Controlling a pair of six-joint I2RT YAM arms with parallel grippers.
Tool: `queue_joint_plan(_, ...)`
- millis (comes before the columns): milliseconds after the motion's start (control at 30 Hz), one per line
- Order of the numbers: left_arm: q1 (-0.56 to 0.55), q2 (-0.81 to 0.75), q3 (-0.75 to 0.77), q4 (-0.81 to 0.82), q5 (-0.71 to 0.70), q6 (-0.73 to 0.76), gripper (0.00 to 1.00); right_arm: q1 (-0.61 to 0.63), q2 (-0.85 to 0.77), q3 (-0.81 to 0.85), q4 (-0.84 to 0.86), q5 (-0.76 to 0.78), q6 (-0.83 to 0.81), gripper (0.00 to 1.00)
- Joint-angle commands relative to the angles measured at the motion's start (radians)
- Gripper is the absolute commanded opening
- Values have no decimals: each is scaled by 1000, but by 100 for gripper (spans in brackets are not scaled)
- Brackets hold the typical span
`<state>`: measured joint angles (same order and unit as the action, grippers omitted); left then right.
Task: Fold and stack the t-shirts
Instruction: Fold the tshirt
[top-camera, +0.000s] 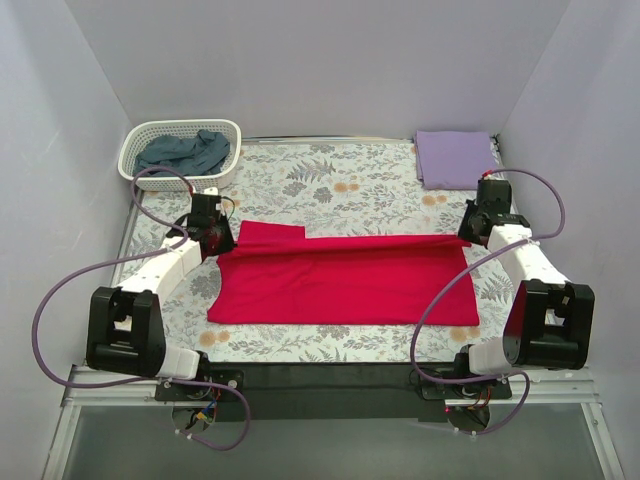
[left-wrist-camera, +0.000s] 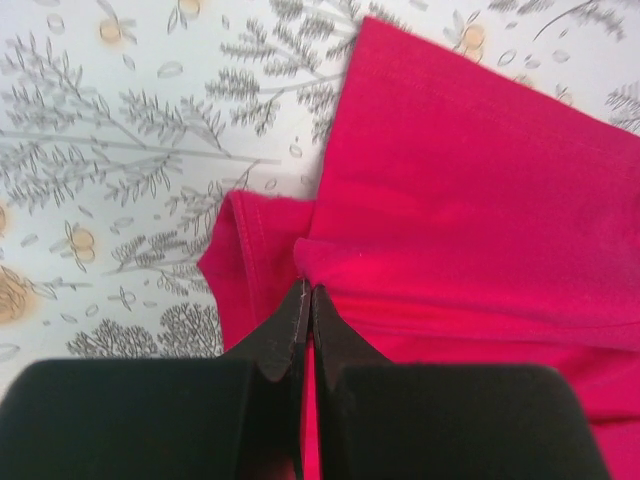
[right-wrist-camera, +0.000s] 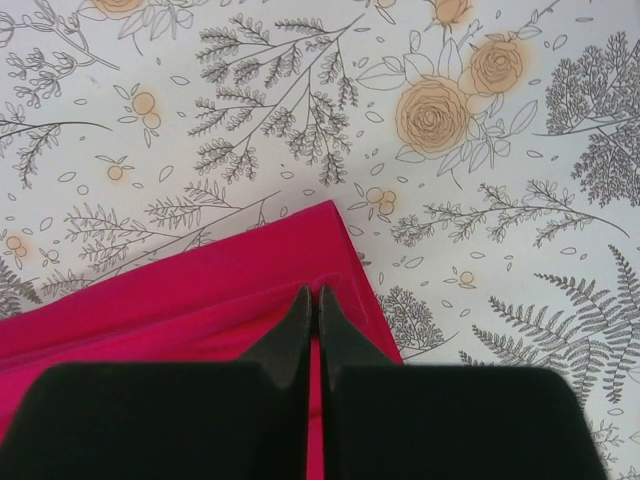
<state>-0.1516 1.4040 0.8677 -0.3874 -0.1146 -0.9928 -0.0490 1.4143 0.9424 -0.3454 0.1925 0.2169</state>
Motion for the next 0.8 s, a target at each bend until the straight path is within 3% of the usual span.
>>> queue_joint_plan(0,9,-62,-30,-28,-7,-35,0,-20,-35,-17,9,79,33,1)
queue_joint_plan(600,9,-42,-82,-74,1,-98,0,-37,17,-91,9,117,36,2)
queue_joint_plan(767,9,-34,-85,-90,-26,-136,0,-38,43,-97,11,104,36,6)
